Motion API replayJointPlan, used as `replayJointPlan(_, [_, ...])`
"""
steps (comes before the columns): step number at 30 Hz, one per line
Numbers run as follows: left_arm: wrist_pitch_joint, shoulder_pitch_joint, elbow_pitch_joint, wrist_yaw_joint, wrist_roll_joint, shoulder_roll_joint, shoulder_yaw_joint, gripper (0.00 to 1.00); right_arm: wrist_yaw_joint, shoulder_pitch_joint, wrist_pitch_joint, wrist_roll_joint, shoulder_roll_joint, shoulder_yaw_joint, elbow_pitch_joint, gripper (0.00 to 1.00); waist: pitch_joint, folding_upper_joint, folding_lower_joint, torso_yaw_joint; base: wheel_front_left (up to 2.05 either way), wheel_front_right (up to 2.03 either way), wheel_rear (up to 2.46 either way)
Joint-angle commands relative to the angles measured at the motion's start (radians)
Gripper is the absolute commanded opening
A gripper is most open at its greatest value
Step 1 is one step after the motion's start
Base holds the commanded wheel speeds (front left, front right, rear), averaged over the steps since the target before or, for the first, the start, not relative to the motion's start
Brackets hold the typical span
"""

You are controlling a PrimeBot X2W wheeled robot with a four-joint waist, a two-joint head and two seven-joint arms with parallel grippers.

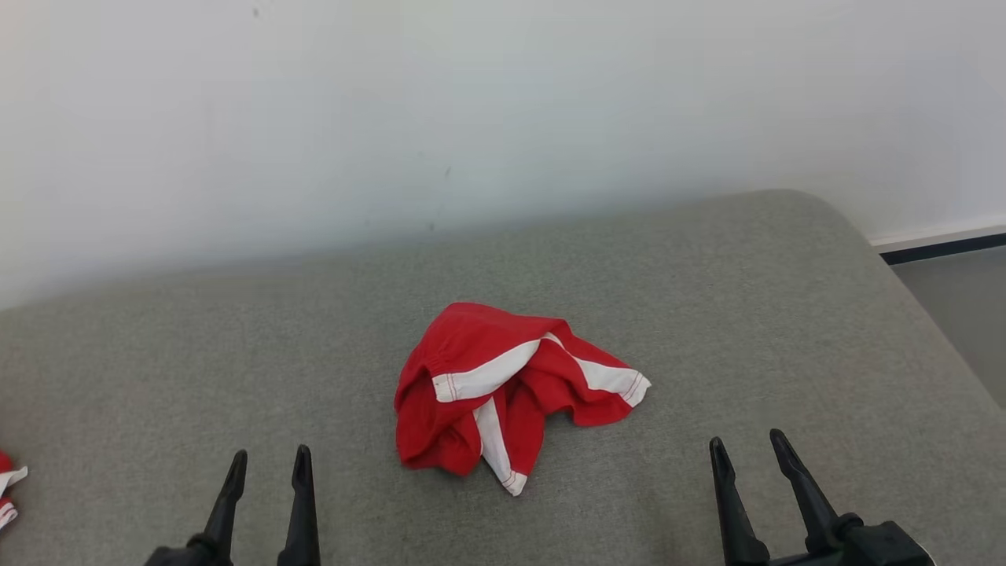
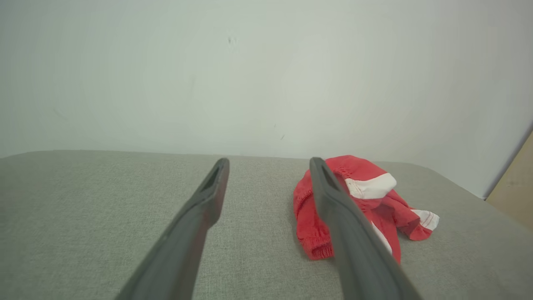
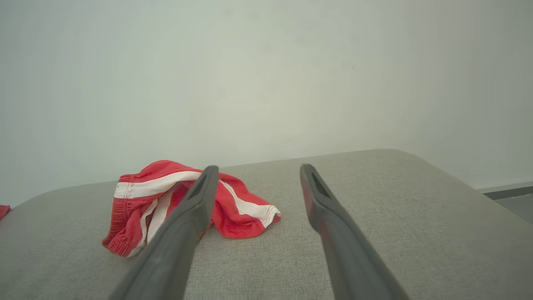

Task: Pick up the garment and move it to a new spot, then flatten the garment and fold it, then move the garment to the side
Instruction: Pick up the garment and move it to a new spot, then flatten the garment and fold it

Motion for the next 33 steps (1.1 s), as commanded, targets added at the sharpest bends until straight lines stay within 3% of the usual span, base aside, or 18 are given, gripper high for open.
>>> replayJointPlan(1, [-0.002,0.021,-0.015,0.007,0.033,-0.011,0.008,1.0,-0.002,0.013,-0.001,-0.007,-0.008,0.001,0.002,1.0,-0.019,0.0001,0.0002,-0.022,0.0,0.0,0.0])
replayJointPlan(10, [-0.002,0.099,-0.049,0.032,0.174,-0.055,-0.025,1.0,-0.002,0.047,-0.001,-0.015,-0.018,0.006,0.009,1.0,-0.048,0.0001,0.0002,-0.045,0.0,0.0,0.0])
replayJointPlan(20, [-0.002,0.081,0.005,0.058,0.147,-0.059,-0.057,1.0,-0.002,0.051,-0.001,-0.004,-0.023,0.009,0.019,1.0,-0.057,0.0001,0.0002,-0.059,0.0,0.0,0.0])
replayJointPlan(27, [-0.002,-0.023,0.121,-0.002,0.076,-0.059,-0.113,1.0,-0.002,0.04,-0.001,-0.008,-0.025,0.022,0.025,1.0,-0.037,0.0001,0.0002,-0.067,0.0,0.0,0.0])
replayJointPlan(33, [0.005,-0.164,0.304,-0.022,0.018,-0.059,-0.181,1.0,-0.002,0.016,-0.001,-0.013,-0.027,0.042,0.031,1.0,-0.016,0.0001,0.0002,-0.097,0.0,0.0,0.0])
